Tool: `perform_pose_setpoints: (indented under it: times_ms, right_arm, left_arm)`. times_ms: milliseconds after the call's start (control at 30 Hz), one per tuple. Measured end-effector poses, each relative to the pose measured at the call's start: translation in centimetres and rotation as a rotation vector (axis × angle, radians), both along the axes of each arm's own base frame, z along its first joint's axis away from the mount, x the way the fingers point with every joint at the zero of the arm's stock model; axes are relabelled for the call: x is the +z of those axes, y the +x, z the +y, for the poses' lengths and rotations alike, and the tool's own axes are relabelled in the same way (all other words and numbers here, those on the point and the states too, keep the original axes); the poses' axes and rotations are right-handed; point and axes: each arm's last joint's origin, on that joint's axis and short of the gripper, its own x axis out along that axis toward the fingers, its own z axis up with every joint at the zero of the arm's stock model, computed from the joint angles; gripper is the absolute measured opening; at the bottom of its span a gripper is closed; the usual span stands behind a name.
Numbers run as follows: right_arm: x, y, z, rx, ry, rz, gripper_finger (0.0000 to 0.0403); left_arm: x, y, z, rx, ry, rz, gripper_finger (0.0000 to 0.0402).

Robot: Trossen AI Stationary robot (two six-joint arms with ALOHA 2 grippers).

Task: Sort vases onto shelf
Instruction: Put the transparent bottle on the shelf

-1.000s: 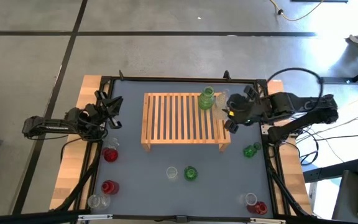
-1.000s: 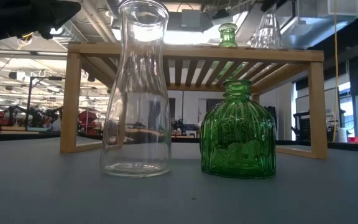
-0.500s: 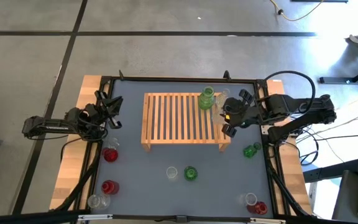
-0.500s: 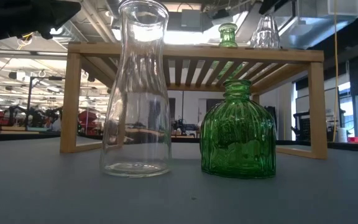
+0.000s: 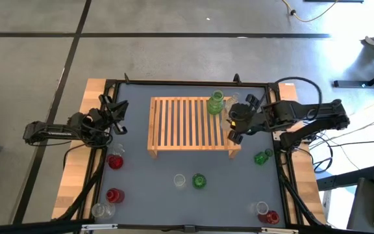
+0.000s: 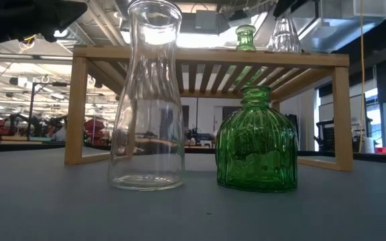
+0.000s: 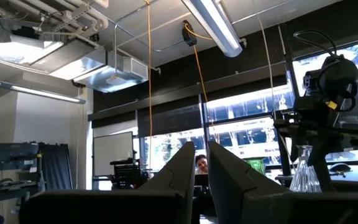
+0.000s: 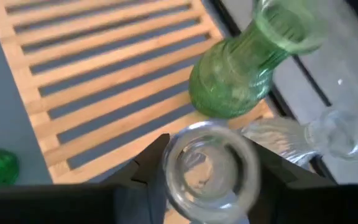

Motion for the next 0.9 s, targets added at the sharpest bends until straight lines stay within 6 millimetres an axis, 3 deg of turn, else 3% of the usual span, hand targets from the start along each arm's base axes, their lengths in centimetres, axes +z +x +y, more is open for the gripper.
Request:
perform_pose_setpoints:
  times_ms: [367,533,900]
  right_arm:
    - [0.0,0.2,0.1,0.010,0.007,0.015,0.0234]
    - [1.1,0.0,0.0,0.019,-0.021,-0.014,0.0238]
    - [1.2,-0.2,-0.2,0.015,-0.098,0.010,0.0237]
  left_arm:
    - [0.0,0.0,0.0,0.000,0.001,-0.003,0.0037]
    - [0.0,0.0,0.0,0.000,0.000,-0.003,0.0037]
    - [0.0,0.0,0.0,-0.001,0.000,-0.004,0.0037]
